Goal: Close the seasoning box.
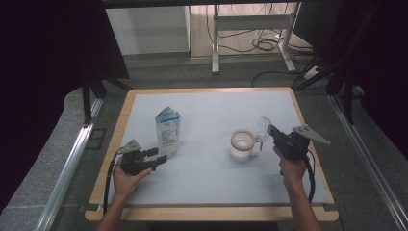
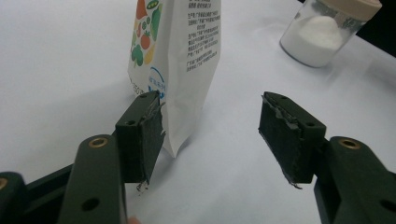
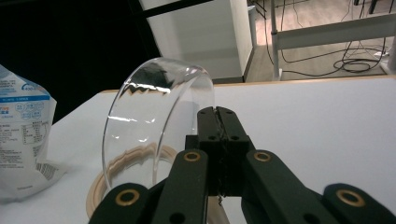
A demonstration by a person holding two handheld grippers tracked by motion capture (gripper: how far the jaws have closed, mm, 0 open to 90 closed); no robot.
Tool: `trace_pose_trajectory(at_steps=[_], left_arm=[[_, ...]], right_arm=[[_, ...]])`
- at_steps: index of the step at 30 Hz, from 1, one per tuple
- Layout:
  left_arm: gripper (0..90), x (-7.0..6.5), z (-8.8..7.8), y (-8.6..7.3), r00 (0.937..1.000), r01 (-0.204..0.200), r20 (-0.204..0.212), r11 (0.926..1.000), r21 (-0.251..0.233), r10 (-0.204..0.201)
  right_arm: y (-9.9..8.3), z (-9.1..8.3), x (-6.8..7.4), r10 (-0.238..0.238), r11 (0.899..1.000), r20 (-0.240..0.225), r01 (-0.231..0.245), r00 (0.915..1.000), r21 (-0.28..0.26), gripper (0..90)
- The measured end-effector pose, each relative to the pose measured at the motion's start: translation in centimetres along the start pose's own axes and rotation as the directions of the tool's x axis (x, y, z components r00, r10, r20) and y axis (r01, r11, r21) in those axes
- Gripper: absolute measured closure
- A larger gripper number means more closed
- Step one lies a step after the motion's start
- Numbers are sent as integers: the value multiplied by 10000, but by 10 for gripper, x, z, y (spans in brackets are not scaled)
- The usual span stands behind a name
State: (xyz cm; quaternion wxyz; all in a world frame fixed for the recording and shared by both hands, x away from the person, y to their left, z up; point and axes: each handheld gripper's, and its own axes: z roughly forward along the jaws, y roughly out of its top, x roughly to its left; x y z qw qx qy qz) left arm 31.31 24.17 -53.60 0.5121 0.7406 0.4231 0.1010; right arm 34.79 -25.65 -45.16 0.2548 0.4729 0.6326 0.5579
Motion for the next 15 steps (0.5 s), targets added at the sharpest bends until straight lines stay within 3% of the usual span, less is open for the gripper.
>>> trace_pose_trajectory(at_steps=[9,15], left_arm=[[394,-2,2,-1,10000,-81,21,9999,76,81],[394,-2,2,-2,10000,-32,82,10000,75,31]], right_arm=[[1,6,8,-155,9999,-136,155,9998,33,894],[-2,17,22,-302,9992,-516,315,9982,249,894]])
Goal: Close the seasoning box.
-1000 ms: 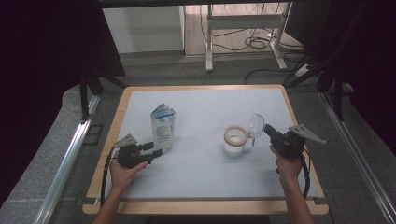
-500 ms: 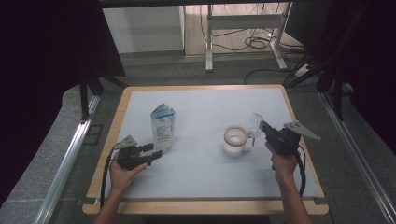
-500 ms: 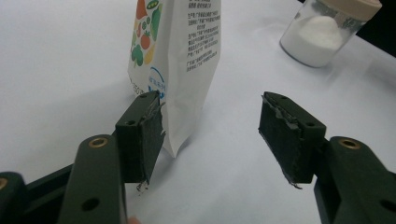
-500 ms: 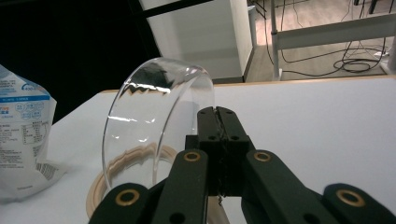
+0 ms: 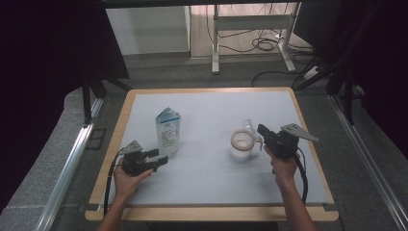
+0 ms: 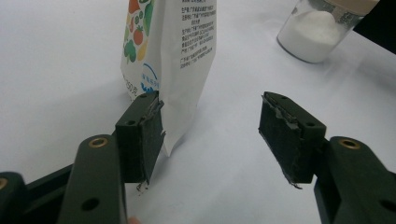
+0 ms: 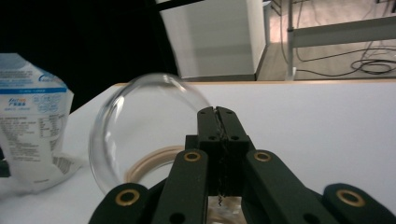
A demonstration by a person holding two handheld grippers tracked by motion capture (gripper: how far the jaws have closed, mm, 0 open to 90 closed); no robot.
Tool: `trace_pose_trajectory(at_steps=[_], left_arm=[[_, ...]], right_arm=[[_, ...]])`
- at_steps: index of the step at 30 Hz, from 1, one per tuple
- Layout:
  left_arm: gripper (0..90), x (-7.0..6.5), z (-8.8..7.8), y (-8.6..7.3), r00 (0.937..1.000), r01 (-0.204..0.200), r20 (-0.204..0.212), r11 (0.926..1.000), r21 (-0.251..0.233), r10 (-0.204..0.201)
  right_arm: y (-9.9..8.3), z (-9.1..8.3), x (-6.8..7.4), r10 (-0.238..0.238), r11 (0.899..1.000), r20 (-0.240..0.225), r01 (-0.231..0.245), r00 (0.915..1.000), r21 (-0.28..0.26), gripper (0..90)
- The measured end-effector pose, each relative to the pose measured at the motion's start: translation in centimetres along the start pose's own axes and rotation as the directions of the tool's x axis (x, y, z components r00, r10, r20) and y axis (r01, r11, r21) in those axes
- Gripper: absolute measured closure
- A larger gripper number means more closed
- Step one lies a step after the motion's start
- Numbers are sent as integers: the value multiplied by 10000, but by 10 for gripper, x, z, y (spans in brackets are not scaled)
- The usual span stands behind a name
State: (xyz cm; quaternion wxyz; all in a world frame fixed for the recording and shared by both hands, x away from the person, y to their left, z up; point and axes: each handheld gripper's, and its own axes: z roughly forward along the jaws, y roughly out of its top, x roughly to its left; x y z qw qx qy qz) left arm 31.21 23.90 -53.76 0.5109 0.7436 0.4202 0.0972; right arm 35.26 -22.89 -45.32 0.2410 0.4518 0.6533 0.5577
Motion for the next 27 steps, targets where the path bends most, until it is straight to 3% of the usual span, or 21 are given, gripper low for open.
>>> trace_pose_trajectory(at_steps=[5,10,22,27], left_arm=[[394,0,0,0,10000,15,8,10000,0,-15],[395,1,0,-1,10000,33,20,10000,-7,-33],[395,0,2,-1,10000,68,-6,10000,9,-68],[395,0,2,-1,10000,88,0,10000,26,-88]], right_arm=[[-5,12,15,-213,9990,-475,232,9986,389,894],[-7,16,20,-352,9976,-752,396,9965,574,894],[-9,-1,8,-288,9986,-805,322,9963,417,861],[-17,-14,-2,-321,9989,-846,349,9959,318,786]])
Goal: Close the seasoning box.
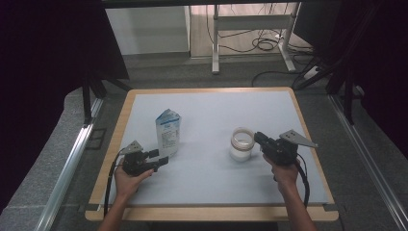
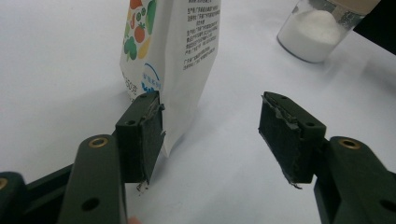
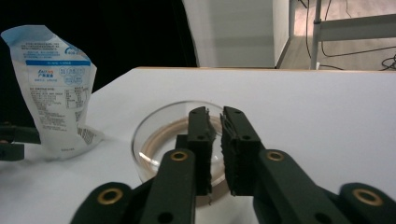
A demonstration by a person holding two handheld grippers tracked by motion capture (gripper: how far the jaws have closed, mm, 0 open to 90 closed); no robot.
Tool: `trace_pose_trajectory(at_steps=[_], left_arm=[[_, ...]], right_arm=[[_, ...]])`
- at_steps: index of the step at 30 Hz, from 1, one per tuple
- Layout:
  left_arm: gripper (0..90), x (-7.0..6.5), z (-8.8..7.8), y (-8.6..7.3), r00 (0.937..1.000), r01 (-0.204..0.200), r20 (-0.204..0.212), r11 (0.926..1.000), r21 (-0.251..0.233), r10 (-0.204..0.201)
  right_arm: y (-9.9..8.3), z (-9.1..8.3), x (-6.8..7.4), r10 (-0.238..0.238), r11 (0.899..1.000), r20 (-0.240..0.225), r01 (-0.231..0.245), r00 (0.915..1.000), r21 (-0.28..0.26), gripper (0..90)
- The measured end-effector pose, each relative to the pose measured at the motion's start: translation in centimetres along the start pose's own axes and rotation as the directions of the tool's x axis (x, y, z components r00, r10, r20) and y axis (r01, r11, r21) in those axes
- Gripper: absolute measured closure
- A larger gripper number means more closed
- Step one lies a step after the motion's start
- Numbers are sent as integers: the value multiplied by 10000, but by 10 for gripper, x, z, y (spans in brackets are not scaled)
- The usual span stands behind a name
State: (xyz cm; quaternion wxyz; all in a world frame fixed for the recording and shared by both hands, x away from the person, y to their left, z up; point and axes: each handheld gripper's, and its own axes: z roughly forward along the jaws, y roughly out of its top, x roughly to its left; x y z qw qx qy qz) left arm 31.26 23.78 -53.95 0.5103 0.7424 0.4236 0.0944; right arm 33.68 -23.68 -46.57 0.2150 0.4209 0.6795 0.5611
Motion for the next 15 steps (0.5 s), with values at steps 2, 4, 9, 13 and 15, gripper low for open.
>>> trace_pose_trajectory(at_steps=[2,4,9,13,15], left_arm=[[395,0,0,0,10000,19,1,10000,5,-19],[395,0,0,0,10000,19,4,10000,9,-19],[395,0,1,0,10000,35,9,10000,36,-35],[395,1,2,0,10000,65,1,10000,59,-65],[395,0,2,0,10000,61,-23,10000,75,-61]], right_arm=[[-4,-6,-4,-33,10000,-14,33,10000,34,714],[-10,-12,-9,-67,9999,-6,67,10000,93,662],[-23,-24,-24,-103,9987,287,89,9995,496,522],[-35,-31,-36,-99,9960,491,55,9987,892,458],[-41,-34,-41,-48,9944,571,-13,9984,1060,437]])
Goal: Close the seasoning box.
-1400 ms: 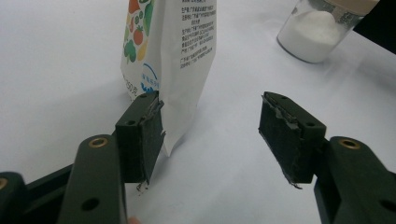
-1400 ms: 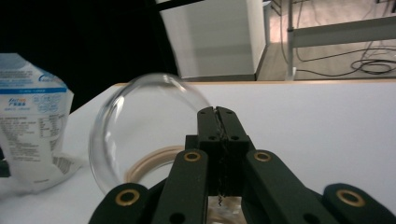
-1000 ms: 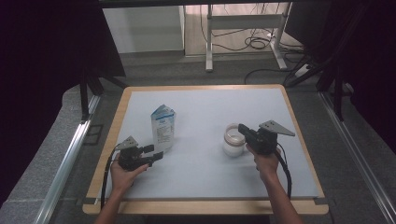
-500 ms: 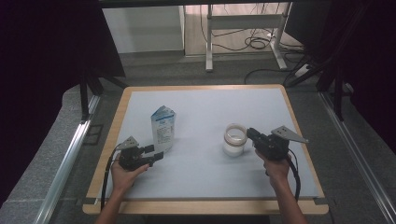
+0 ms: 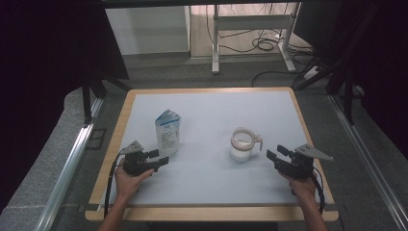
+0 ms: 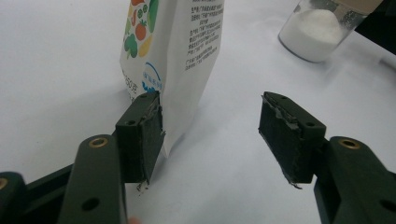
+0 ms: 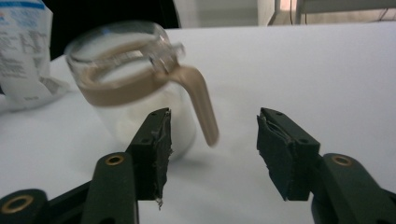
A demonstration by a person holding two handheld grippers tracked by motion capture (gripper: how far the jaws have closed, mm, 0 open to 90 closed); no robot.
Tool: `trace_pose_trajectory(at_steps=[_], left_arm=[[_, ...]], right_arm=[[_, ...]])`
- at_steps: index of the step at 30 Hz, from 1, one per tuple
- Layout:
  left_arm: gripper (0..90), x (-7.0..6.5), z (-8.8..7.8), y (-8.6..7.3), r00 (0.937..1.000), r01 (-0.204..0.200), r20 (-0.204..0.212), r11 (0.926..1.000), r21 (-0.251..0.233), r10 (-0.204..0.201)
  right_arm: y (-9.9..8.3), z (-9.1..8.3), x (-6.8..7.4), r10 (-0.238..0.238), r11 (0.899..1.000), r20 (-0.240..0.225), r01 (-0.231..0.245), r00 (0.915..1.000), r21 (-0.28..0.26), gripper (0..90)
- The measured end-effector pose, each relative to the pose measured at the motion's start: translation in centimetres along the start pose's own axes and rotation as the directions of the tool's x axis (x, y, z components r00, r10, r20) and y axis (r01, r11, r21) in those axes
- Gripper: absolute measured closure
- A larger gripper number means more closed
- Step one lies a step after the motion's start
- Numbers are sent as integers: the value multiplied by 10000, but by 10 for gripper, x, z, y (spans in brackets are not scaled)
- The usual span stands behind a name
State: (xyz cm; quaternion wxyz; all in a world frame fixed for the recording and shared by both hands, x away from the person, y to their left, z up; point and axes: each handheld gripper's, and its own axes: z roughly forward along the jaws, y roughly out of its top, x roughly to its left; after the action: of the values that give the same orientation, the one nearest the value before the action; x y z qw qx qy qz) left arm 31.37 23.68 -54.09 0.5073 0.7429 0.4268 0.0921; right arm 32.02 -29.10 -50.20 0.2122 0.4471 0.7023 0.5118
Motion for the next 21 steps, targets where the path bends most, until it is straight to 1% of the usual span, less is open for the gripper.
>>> trace_pose_trajectory(at_steps=[3,5,6,8,21], left_arm=[[395,0,0,0,10000,16,-22,10000,10,-16],[395,0,0,0,10000,24,-32,10000,11,-24],[395,0,0,0,10000,27,-35,10000,9,-26],[395,0,0,0,10000,35,-46,10000,6,-35],[395,1,2,-1,10000,5,-97,10000,88,-4]], right_arm=[[-8,-2,-8,-2,9994,158,-4,9999,345,406],[-13,-3,-12,119,9985,282,-133,9995,524,391],[-15,-3,-13,106,9981,334,-126,9994,606,383],[-16,-3,-15,93,9977,441,-122,9990,664,378],[-17,0,-16,12,9961,515,-57,9987,878,344]])
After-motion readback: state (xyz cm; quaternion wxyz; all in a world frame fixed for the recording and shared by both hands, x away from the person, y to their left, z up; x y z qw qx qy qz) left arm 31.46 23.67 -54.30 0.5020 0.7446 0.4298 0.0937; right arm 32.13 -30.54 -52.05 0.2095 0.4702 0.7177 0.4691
